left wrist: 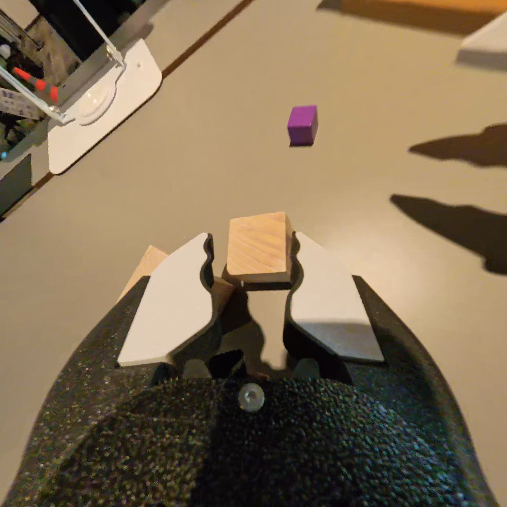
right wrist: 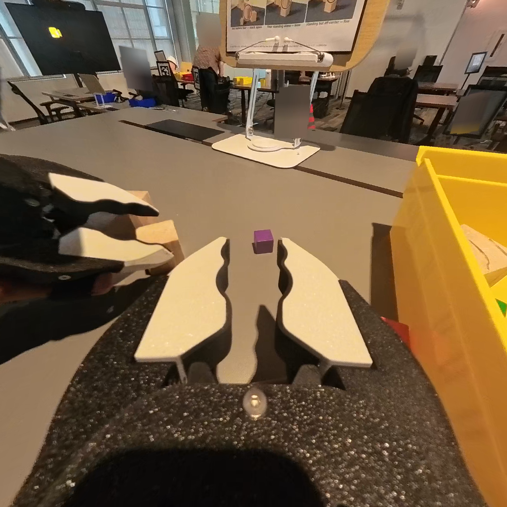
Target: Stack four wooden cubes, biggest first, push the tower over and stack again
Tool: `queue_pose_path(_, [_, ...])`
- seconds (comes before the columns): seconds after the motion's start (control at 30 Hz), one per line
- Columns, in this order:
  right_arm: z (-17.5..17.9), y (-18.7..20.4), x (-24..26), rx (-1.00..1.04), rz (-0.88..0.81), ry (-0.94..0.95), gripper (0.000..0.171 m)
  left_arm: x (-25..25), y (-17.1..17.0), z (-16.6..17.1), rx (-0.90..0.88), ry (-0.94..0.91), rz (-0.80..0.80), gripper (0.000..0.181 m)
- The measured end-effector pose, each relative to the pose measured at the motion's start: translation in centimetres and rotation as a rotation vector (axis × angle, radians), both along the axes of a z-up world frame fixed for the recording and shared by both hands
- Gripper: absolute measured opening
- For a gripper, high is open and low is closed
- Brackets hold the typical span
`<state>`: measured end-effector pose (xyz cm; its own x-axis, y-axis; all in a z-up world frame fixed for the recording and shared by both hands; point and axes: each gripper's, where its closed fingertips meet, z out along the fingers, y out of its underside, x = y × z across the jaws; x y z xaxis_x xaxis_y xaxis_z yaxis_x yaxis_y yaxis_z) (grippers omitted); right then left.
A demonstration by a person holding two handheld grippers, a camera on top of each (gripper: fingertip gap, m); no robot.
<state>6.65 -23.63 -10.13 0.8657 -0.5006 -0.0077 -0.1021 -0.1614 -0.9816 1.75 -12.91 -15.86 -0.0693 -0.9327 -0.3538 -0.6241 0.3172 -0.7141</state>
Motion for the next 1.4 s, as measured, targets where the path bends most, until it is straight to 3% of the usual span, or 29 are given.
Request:
queue_pose_path(0.13, [-0.1,0.0,-0.1,-0.001,0.007,0.007,0.033,-0.5,1.4,-1.4,0.127,0.113,0.014,0.061])
queue_pose_path(0.4, [-0.3,0.4,-0.6,-0.033,0.027,-0.010,0.033,-1.2,2.1,-1.6,0.107,0.173,0.006,0.054])
queue_pose_path(0.6, [-0.4,0.6,-0.8,-0.047,0.031,-0.017,0.032,-2.2,-2.0,-1.6,0.103,0.190,-0.196,0.053])
queue_pose_path(0.77, [-0.3,0.5,-0.8,-0.036,0.034,-0.016,0.032,-2.8,-5.1,-0.5,-0.110,0.112,-0.296,0.049])
queue_pose_path(0.97, [-0.2,0.5,-0.9,-0.021,0.042,-0.005,0.033,-3.0,-4.0,-0.3,-0.312,0.048,-0.279,0.061])
queue_pose_path(1.07, [-0.2,0.6,-1.1,-0.028,0.045,-0.013,0.033,-2.9,-4.8,-0.7,-0.335,0.044,-0.304,0.060])
queue_pose_path(1.2, [-0.2,0.6,-1.3,-0.031,0.052,-0.030,0.032,-2.6,-5.3,-1.1,-0.304,0.047,-0.327,0.045])
queue_pose_path(1.4, [-0.1,0.6,-1.5,-0.033,0.051,-0.049,0.033,-3.4,-5.7,0.5,-0.310,-0.022,-0.450,0.045])
